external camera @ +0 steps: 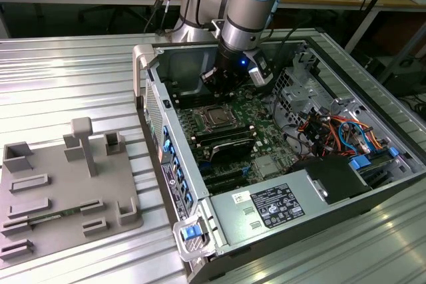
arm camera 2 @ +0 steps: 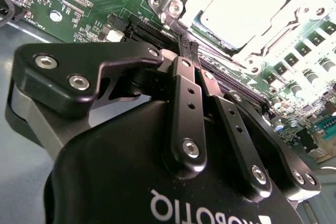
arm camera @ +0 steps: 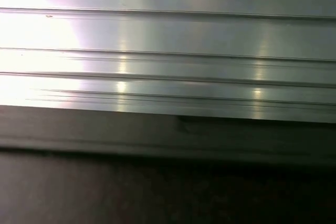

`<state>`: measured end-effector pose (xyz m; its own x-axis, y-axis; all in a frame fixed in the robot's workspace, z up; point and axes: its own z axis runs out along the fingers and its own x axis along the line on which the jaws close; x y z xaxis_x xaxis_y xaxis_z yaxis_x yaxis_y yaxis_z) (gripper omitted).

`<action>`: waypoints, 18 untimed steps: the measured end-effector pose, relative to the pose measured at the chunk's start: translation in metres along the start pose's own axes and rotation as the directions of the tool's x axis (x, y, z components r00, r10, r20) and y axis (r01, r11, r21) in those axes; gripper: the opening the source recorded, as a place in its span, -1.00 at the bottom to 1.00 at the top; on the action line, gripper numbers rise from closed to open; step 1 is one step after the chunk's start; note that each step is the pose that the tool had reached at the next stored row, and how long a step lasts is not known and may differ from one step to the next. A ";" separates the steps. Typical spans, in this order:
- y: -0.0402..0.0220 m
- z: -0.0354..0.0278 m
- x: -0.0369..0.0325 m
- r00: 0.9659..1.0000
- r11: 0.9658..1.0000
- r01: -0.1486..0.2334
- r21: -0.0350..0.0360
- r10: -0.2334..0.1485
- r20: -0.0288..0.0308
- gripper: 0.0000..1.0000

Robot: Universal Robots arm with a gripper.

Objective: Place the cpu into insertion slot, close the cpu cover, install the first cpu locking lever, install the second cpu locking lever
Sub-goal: 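Install the first cpu locking lever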

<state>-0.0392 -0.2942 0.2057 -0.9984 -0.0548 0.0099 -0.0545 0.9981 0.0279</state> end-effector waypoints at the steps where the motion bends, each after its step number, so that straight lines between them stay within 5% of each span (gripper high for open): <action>1: -0.0003 0.0000 -0.0002 1.000 1.000 0.000 0.000 0.000 0.000 -0.79; 18: -0.0038 0.0007 -0.0003 1.000 1.000 0.000 0.000 0.000 0.000 -0.79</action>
<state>-0.0387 -0.2980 0.2049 -0.9985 -0.0544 0.0100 -0.0541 0.9982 0.0274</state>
